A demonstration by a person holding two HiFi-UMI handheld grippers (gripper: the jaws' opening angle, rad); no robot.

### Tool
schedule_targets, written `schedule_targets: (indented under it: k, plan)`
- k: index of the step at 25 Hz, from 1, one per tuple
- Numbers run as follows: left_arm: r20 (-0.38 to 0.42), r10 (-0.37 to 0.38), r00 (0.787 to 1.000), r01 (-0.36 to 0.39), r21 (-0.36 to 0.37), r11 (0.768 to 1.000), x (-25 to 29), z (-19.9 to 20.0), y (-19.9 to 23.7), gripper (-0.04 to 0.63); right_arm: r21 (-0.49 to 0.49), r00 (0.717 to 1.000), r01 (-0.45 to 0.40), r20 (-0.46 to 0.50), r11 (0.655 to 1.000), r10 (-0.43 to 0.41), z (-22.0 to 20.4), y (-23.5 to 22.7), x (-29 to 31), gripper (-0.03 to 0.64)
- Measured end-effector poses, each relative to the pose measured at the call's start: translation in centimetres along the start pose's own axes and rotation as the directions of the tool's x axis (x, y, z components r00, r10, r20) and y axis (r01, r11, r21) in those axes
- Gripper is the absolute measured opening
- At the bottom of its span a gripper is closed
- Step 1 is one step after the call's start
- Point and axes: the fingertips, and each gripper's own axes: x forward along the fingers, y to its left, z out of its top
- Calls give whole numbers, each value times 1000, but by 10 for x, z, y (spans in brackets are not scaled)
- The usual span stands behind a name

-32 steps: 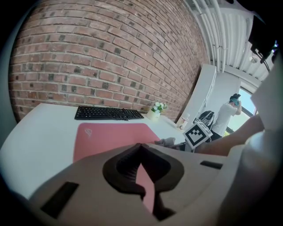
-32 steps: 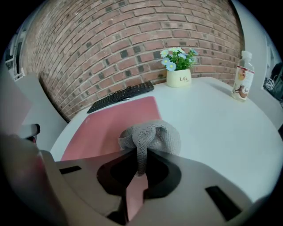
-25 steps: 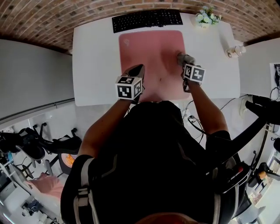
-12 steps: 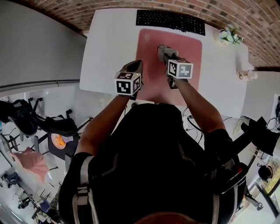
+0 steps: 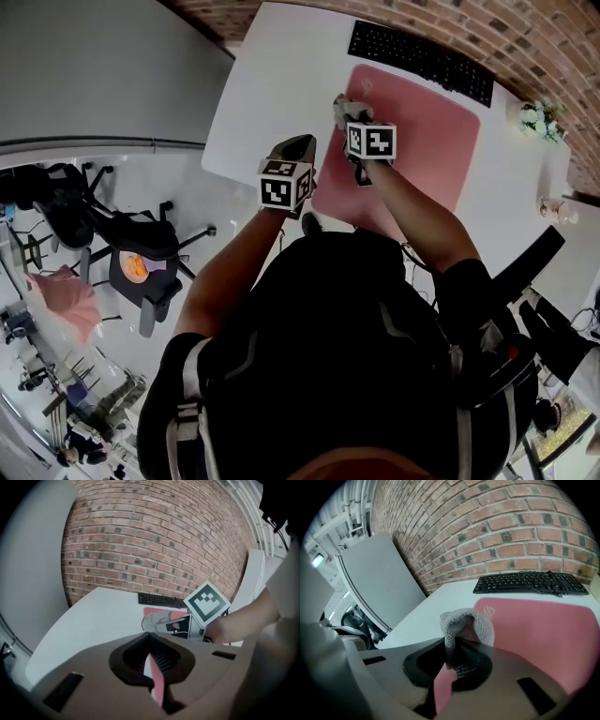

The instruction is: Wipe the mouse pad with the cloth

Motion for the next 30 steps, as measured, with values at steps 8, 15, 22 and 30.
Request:
schedule_targets:
  k: [8, 15, 22, 30]
  plan:
    - [-12, 3, 1000, -3, -18, 1000, 4, -3, 9, 0, 11, 999, 32, -45, 999, -31, -12, -11, 16, 31]
    - [-17, -43, 999, 44, 23, 999, 17, -2, -12, 0, 82, 995, 98, -34, 992, -96, -21, -47, -3, 31]
    - [-35, -111, 993, 114, 89, 990, 36, 6, -43, 0, 140, 989, 146, -10, 979, -146, -28, -83, -26, 31]
    - [-60, -193, 979, 199, 116, 973, 58, 14, -81, 0, 233, 974, 217, 14, 948, -226, -38, -132, -62, 31]
